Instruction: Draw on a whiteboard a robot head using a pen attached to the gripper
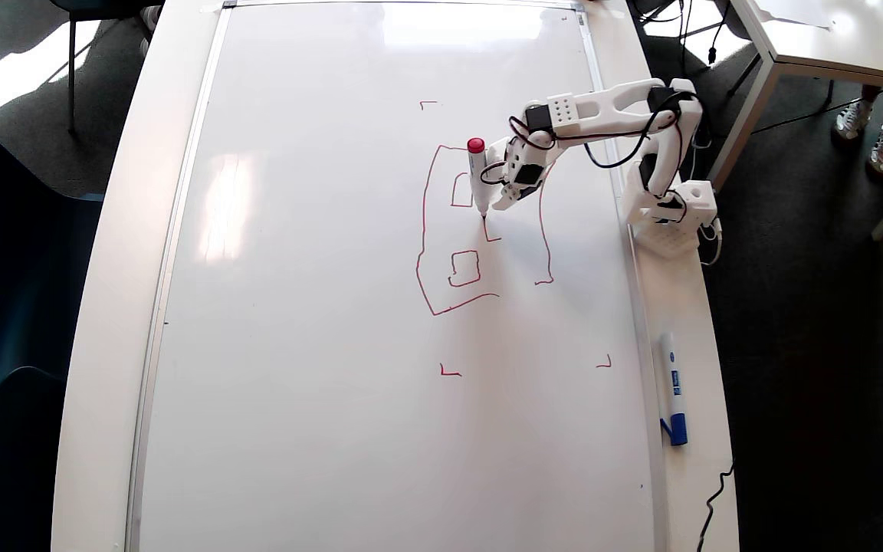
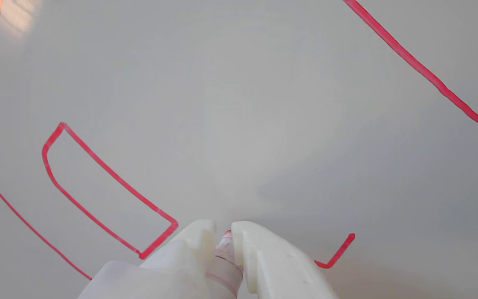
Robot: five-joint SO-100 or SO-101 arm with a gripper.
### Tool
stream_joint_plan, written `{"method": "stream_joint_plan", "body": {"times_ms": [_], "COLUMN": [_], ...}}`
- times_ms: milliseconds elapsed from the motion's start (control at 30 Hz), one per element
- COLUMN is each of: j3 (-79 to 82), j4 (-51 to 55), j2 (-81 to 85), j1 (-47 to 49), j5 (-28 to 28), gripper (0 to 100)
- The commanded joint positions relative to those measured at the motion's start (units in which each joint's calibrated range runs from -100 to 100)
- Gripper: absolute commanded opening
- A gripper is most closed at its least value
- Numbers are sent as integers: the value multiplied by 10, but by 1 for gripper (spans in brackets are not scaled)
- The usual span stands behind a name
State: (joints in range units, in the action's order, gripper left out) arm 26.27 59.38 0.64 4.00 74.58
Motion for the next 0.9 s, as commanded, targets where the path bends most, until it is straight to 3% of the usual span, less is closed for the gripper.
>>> {"method": "stream_joint_plan", "body": {"times_ms": [0,867], "j3": [3,101], "j4": [19,20], "j2": [10,102], "j1": [-6,37], "j5": [3,-1], "gripper": [1,1]}}
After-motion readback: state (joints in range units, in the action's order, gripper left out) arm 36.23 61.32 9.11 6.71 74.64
